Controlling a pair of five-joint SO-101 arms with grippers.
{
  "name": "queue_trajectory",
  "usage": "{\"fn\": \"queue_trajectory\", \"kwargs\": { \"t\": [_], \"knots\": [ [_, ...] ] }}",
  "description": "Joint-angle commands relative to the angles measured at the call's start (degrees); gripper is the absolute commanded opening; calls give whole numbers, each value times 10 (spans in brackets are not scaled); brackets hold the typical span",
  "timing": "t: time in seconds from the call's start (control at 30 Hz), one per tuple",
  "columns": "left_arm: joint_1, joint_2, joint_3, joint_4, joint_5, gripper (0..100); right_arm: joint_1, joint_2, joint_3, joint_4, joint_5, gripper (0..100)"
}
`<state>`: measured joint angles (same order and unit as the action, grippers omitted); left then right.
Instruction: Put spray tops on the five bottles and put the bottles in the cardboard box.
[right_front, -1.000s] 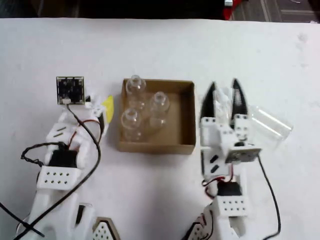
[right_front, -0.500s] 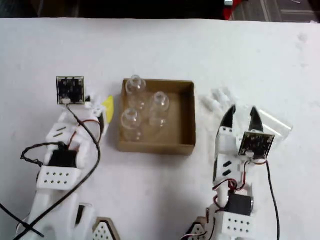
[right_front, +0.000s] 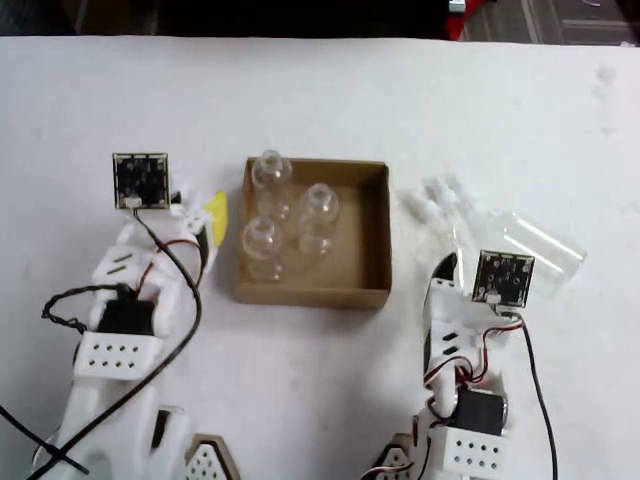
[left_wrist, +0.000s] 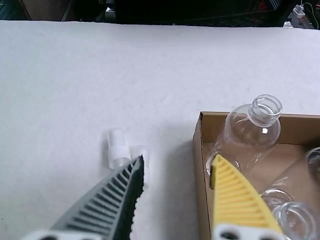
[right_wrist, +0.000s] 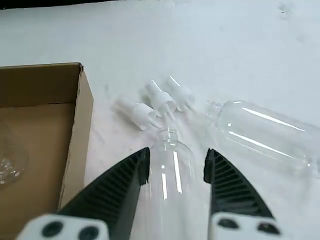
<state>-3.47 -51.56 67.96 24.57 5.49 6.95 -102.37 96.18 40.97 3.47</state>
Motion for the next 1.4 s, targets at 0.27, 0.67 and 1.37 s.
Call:
{"fn": "queue_trajectory", "kwargs": {
  "t": [0.27, 0.67, 1.37],
  "knots": [
    [-7, -11, -4, -16, 4, 207, 6, 3, 7, 2, 2, 159],
    [-7, -11, -3, -16, 5, 207, 6, 4, 7, 2, 2, 156],
    [-5, -15, 31, -65, 4, 94, 2, 0, 7, 25, -2, 43]
  ]
}}
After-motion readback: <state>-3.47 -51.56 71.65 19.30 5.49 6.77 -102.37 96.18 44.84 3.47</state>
